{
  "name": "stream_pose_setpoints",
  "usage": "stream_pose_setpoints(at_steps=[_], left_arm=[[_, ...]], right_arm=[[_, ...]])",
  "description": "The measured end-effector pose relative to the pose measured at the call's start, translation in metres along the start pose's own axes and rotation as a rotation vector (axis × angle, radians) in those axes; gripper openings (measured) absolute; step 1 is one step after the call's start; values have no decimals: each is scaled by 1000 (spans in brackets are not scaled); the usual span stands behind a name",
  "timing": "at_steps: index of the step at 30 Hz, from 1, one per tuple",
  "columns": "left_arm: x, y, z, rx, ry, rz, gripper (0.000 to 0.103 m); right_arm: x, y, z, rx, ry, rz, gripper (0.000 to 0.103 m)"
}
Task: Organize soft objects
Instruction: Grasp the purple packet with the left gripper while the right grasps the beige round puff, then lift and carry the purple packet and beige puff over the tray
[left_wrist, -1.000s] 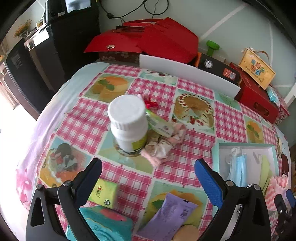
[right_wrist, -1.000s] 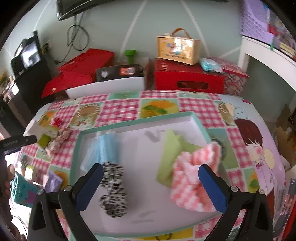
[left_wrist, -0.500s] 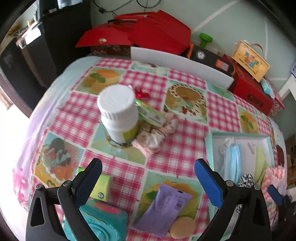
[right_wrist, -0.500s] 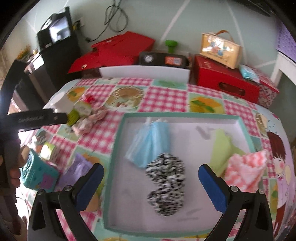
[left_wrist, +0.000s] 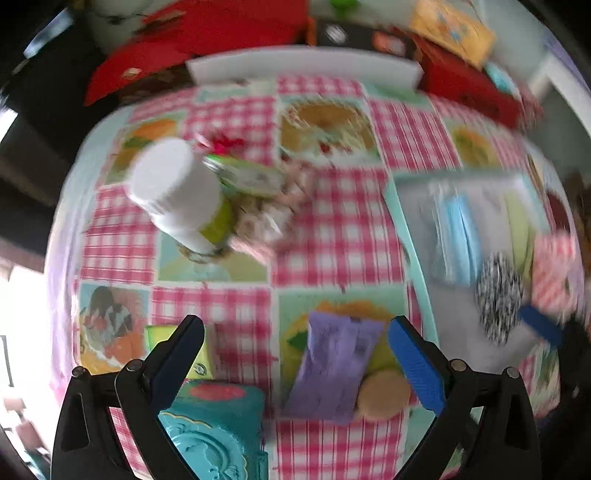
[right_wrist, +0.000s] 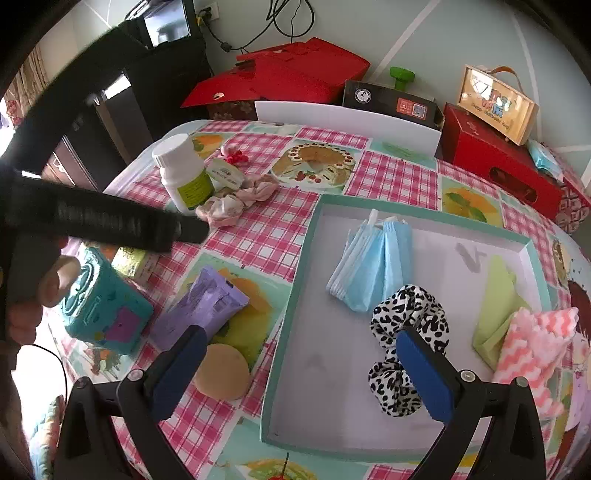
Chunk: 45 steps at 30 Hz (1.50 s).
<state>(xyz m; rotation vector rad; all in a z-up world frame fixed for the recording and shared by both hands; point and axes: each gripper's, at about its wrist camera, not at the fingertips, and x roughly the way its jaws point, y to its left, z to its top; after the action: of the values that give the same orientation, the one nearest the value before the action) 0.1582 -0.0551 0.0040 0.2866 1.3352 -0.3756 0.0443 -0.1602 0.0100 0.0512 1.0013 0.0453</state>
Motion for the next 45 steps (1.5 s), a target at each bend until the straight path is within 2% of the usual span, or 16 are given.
stream_pose_setpoints(at_steps=[4, 8, 10, 12, 15, 17, 19, 22, 29, 36, 45], left_arm=[[15, -6, -1, 30, 96, -54, 99], [29, -16, 1, 87, 163, -37, 97], [38, -20, 1, 101, 211, -46, 89], [46, -22, -1, 106, 247, -62, 85], [55, -25, -3, 101, 285, -98, 83], [57, -30, -5, 116, 289, -96, 77], [59, -34, -11, 121, 296, -103, 62], [66, -34, -14, 123, 309, -111, 55], [68, -27, -17, 114, 286, -101, 51], [65, -9, -11, 89, 281, -99, 51], [70, 11, 3, 72, 281, -108, 51]], right_arm=[[-3, 2, -2, -2, 7, 17, 103], [-7, 10, -5, -23, 8, 56, 103], [-8, 15, -7, -31, 11, 83, 103], [-7, 20, -9, -39, 19, 108, 103], [-4, 28, -12, -52, 35, 140, 93], [-2, 33, -15, -64, 45, 159, 88], [0, 37, -17, -76, 55, 171, 85], [3, 43, -20, -95, 70, 195, 76], [12, 51, -25, -121, 107, 207, 59], [26, 60, -27, -143, 148, 197, 58], [44, 61, -28, -153, 188, 129, 56]])
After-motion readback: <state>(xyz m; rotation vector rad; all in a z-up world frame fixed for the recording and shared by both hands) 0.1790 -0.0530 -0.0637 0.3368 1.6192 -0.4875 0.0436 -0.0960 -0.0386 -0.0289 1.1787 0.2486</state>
